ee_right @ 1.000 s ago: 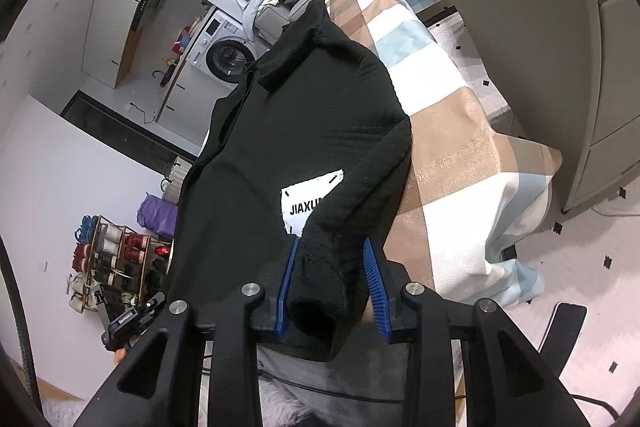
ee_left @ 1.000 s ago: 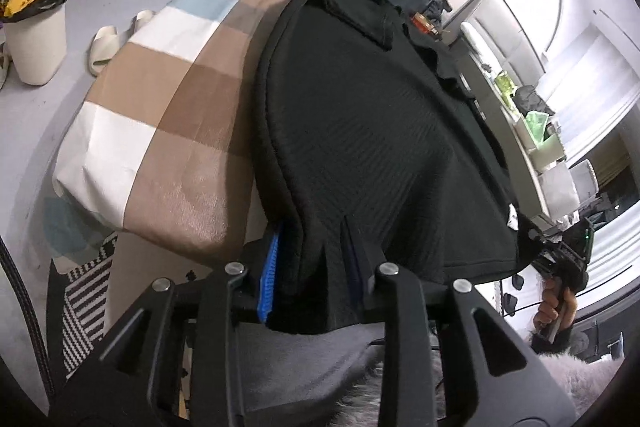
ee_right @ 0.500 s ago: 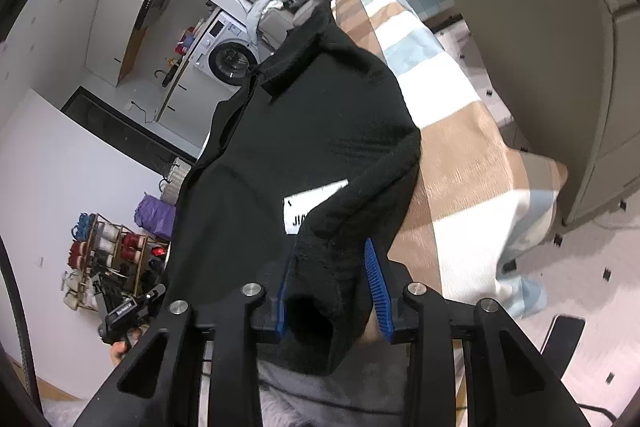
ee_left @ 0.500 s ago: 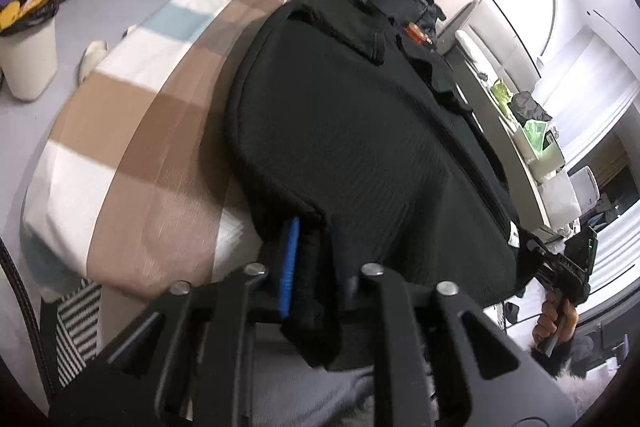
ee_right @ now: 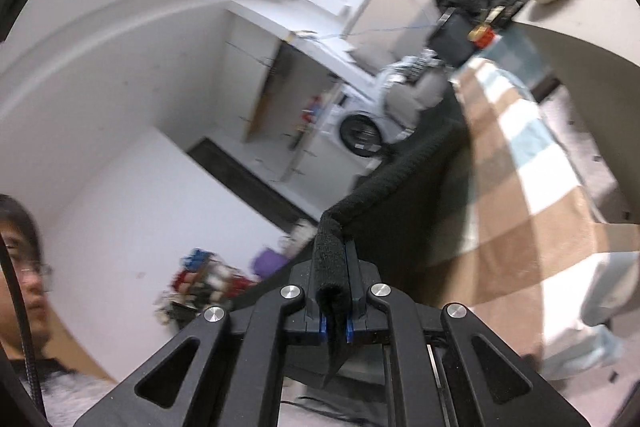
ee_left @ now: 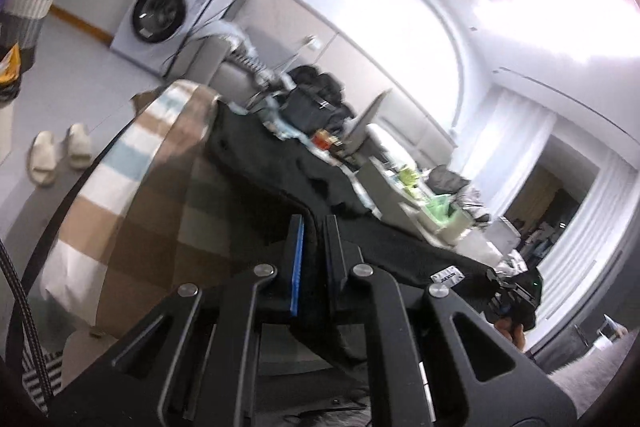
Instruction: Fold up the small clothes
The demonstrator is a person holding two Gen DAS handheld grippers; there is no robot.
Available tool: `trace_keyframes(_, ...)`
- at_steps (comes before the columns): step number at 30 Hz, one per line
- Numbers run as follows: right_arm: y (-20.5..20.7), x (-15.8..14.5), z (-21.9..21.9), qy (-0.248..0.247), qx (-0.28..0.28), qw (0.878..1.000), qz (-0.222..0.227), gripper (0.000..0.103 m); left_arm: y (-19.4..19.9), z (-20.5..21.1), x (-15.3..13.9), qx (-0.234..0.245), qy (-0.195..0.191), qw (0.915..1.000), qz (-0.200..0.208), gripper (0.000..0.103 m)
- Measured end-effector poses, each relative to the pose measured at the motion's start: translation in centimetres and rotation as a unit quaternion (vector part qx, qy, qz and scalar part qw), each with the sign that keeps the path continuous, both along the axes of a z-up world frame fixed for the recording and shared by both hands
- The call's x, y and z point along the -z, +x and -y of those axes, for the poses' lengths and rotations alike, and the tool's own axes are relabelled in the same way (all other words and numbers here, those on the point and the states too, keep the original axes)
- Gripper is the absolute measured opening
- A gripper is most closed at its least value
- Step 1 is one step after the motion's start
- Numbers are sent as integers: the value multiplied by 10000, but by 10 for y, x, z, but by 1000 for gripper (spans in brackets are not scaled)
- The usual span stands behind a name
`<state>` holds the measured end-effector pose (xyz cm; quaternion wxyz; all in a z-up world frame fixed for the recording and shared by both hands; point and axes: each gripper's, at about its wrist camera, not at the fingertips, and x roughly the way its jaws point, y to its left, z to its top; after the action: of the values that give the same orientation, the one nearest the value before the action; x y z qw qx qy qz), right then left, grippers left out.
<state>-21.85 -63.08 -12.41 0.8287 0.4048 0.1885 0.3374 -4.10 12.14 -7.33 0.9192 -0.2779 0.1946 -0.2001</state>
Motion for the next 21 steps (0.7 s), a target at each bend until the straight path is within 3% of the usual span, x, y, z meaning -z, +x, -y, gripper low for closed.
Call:
trace_keyframes(3, -12, -14, 6, 303, -279, 9987, 305, 6, -15, -6, -8, 99, -20, 9997, 219, 6)
trace_keyframes(5, -17, -23, 8, 128, -188, 9992, 331, 6, -19, -13, -9, 60, 14, 9999, 157, 6)
trace_keyframes(9, -11, -16, 7, -311, 19, 9994, -135, 6, -9, -27, 14, -127, -235, 9993, -276, 6)
trace_keyframes(12, -2, -2, 5, -187, 57, 9991, -386, 6, 1, -33, 32, -183, -435, 9974, -544, 6)
trace_keyframes(17, 22, 2, 4, -203, 340, 9974, -605, 6, 35, -36, 35, -424, -260, 9966, -649, 6)
trace_keyframes(21, 63, -3, 0, -597, 998, 9889, -927, 6, 81, -46, 35, -787, -241, 9934, -804, 6)
